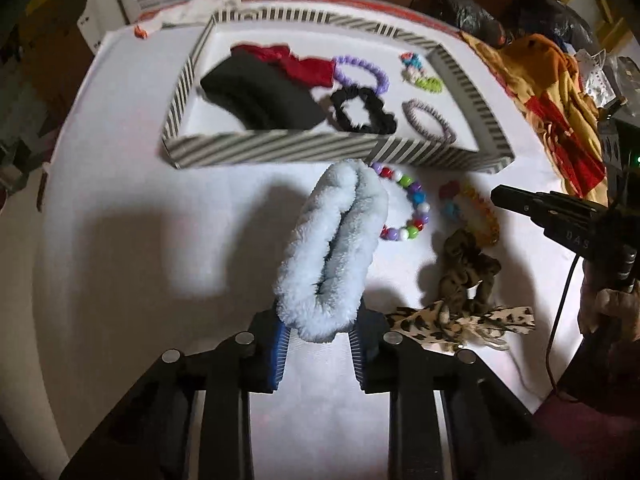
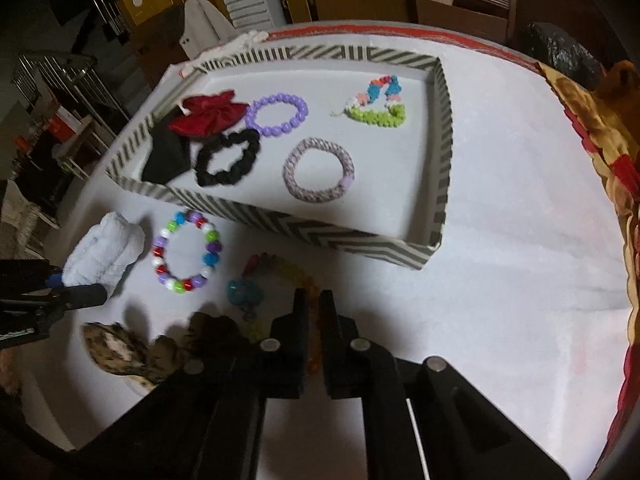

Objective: Organize jewelry
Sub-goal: 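Carry the white scrunchie into the tray with the left tool while the right tool carries the amber bracelet in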

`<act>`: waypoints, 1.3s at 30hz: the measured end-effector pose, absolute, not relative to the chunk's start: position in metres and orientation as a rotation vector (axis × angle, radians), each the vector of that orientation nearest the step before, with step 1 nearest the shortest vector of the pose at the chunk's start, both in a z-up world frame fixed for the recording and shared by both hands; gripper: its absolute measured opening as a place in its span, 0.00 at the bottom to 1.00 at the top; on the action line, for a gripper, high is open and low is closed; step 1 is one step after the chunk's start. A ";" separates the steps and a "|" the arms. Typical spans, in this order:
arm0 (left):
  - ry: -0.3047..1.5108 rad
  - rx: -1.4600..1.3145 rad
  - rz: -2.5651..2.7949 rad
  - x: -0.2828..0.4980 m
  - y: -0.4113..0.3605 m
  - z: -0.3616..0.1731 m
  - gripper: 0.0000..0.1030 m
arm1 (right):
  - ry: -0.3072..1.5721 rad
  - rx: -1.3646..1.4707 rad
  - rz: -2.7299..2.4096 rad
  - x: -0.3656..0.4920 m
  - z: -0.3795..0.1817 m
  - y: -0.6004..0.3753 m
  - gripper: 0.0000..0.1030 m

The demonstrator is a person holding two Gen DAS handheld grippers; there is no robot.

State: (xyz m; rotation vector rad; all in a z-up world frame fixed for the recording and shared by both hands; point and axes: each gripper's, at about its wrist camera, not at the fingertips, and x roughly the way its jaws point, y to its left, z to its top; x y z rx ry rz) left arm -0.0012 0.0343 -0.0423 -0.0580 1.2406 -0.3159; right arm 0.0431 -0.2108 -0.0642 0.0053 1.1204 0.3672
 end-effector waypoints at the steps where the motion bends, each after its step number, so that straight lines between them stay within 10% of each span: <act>1: 1.224 -0.058 -0.323 -0.003 0.034 -0.036 0.07 | 1.117 0.015 0.376 0.043 -0.061 -0.212 0.04; 13: 1.136 -0.078 -0.353 0.020 0.010 0.005 0.07 | 1.084 0.093 0.454 0.048 -0.015 -0.224 0.04; 17: 1.139 -0.084 -0.353 0.022 0.005 0.005 0.07 | 1.166 -0.020 0.401 0.049 -0.039 -0.214 0.33; 21: 1.155 -0.087 -0.349 0.021 0.002 0.001 0.07 | 1.218 -0.106 0.376 0.051 -0.074 -0.202 0.30; 23: 1.161 -0.089 -0.341 0.021 0.003 0.000 0.07 | 1.181 -0.147 0.357 0.051 -0.079 -0.198 0.09; 39: 1.119 -0.110 -0.328 0.044 0.001 0.017 0.07 | 1.076 0.077 0.441 0.054 0.003 -0.238 0.09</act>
